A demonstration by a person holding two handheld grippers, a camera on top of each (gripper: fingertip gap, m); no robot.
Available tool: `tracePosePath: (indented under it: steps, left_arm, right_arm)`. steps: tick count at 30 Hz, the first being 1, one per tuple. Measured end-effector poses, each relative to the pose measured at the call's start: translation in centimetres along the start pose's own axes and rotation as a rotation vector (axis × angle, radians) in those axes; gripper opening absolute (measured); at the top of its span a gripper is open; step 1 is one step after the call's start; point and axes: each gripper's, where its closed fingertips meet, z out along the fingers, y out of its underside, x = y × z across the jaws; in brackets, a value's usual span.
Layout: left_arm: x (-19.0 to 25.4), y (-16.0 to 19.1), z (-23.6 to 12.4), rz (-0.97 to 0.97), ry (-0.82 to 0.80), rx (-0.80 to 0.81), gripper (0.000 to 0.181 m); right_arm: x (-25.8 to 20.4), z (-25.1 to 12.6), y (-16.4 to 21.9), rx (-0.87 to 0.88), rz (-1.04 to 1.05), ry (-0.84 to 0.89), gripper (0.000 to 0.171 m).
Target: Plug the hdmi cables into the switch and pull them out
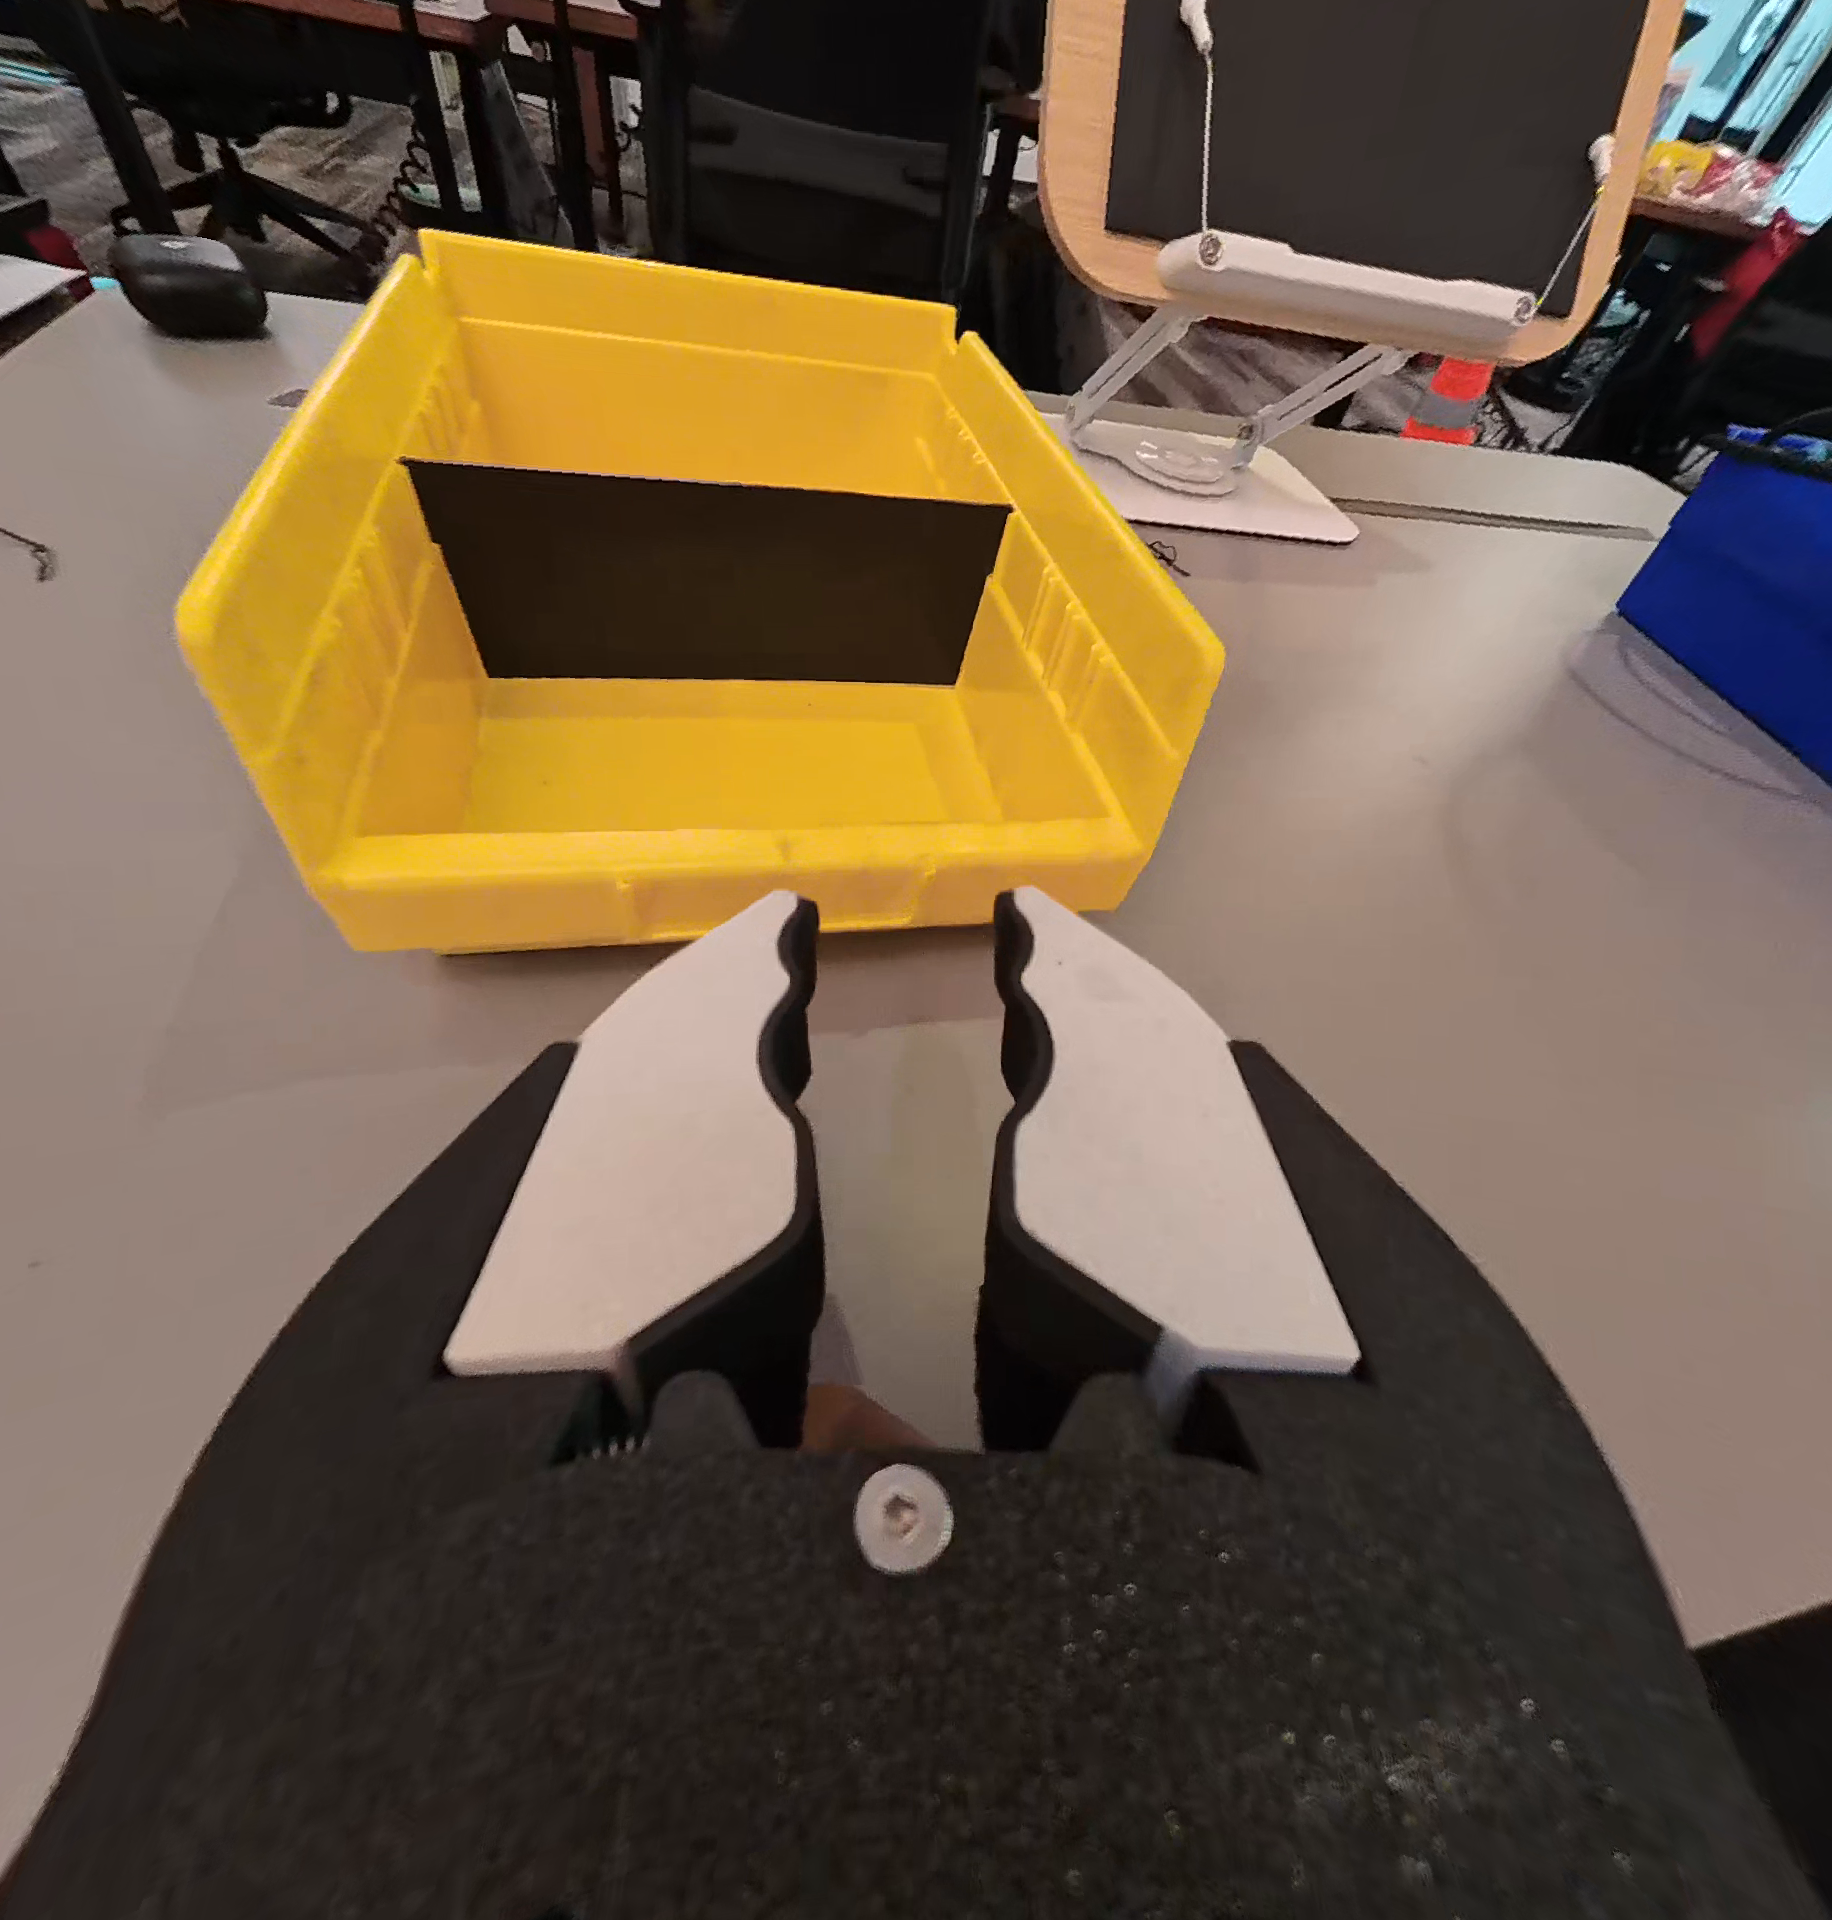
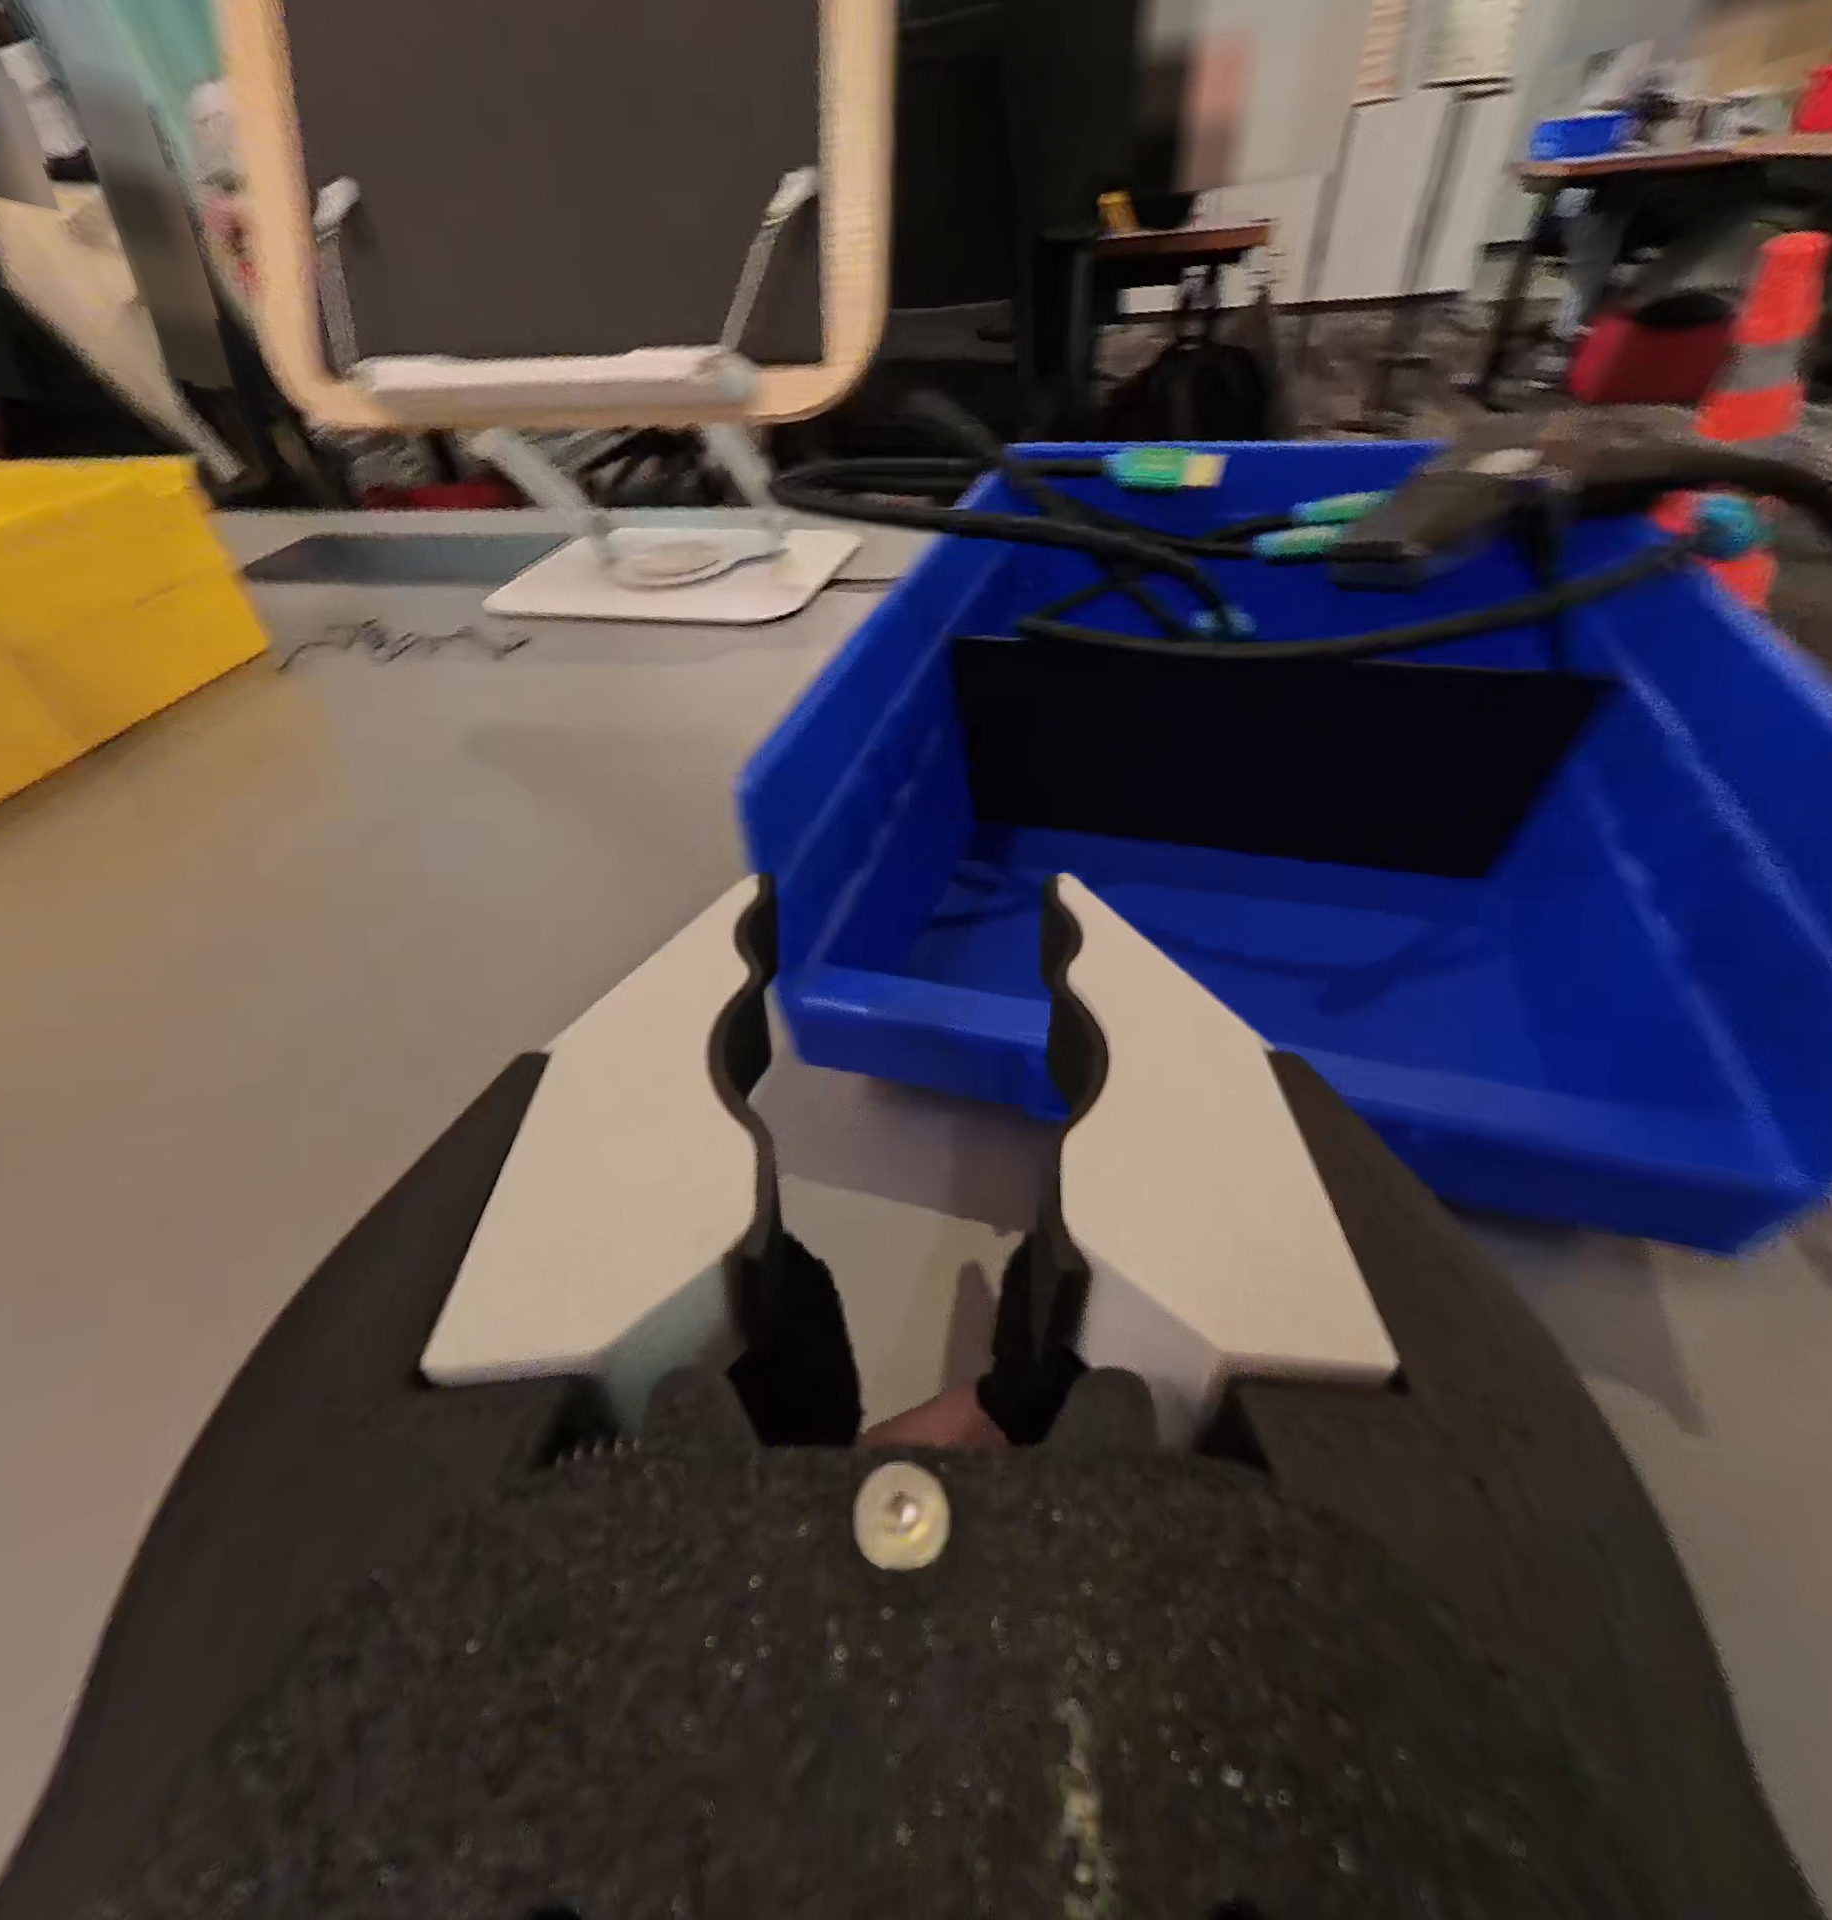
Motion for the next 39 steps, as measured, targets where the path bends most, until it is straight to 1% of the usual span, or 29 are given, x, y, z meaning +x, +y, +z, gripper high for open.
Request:
tracePosePath:
  steps: [2, 3, 5, 6, 9, 11, 12, 14, 16, 18, 20, 21, 23, 25, 27, 29, 32, 34, 37, 39]
  left_arm:
    - [-0.3, 0.4, -0.5, 0.011, -0.015, -0.009, 0.030]
    - [-0.4, 0.6, -0.8, 0.013, -0.019, -0.014, 0.030]
    - [-0.7, 0.9, -1.3, 0.011, -0.026, -0.019, 0.030]
    - [-0.9, 1.0, -1.5, 0.010, -0.029, -0.022, 0.030]
    - [-1.4, 1.3, -2.2, 0.011, -0.054, -0.024, 0.030]
    - [-1.5, 1.4, -2.5, 0.017, -0.063, -0.025, 0.030]
    - [-1.6, 1.5, -2.6, 0.019, -0.067, -0.027, 0.030]
    - [-1.0, 1.6, -2.8, 0.028, -0.043, -0.032, 0.028]
    - [-0.1, 1.4, -2.7, 0.044, -0.023, -0.020, 0.027]
    - [1.8, 1.1, -2.3, 0.086, 0.024, -0.004, 0.028]
    - [5.1, 1.0, -1.6, 0.133, 0.102, 0.010, 0.032]
    - [7.4, 1.1, -1.2, 0.139, 0.159, 0.009, 0.033]
    - [12.6, 1.6, -0.3, 0.159, 0.266, -0.011, 0.038]
    - [18.5, 2.4, 0.9, 0.209, 0.366, -0.049, 0.042]
    - [24.1, 3.0, 2.1, 0.270, 0.429, -0.097, 0.045]
    - [29.0, 3.0, 3.5, 0.327, 0.462, -0.102, 0.047]
    - [35.1, 2.9, 6.3, 0.309, 0.496, -0.130, 0.050]
    - [37.7, 3.1, 8.7, 0.300, 0.473, -0.157, 0.053]
    - [39.6, 3.8, 11.9, 0.298, 0.433, -0.210, 0.053]
    - [39.6, 5.1, 13.6, 0.293, 0.390, -0.263, 0.042]
  right_arm:
    - [-2.9, 0.9, 0.8, -0.043, -0.067, -0.107, 0.051]
    - [-3.3, 1.5, 1.3, -0.070, -0.093, -0.093, 0.052]
    - [-1.9, 2.6, 1.4, -0.093, -0.113, 0.060, 0.055]
    - [-2.2, 3.1, 1.1, -0.086, -0.120, 0.064, 0.055]
    - [-3.9, 4.6, 0.2, -0.034, -0.090, -0.005, 0.061]
    - [-5.1, 5.5, 0.4, -0.055, -0.061, -0.062, 0.064]
    - [-5.6, 5.7, 0.4, -0.060, -0.045, -0.075, 0.069]
    - [-6.1, 5.8, 0.4, -0.063, -0.033, -0.088, 0.070]
    - [-7.7, 5.5, 0.5, -0.070, -0.029, -0.148, 0.068]
    - [-10.5, 4.8, 0.8, -0.072, -0.055, -0.265, 0.066]
    - [-13.0, 3.7, 1.1, -0.082, -0.104, -0.339, 0.053]
    - [-13.9, 3.1, 0.8, -0.062, -0.122, -0.340, 0.051]
    - [-14.5, 1.7, -0.3, 0.008, -0.143, -0.292, 0.052]
    - [-13.2, 0.4, -1.4, 0.068, -0.152, -0.184, 0.053]
    - [-10.2, -1.2, -2.3, 0.122, -0.124, -0.050, 0.053]
    - [-5.9, -2.9, -2.9, 0.155, -0.063, 0.089, 0.053]
    - [1.2, -5.3, -1.9, 0.132, 0.056, 0.279, 0.053]
    - [4.1, -6.1, -0.3, 0.069, 0.092, 0.324, 0.053]
    - [5.1, -5.7, 2.2, -0.039, 0.125, 0.295, 0.055]
    - [4.8, -4.6, 3.0, -0.076, 0.123, 0.262, 0.049]
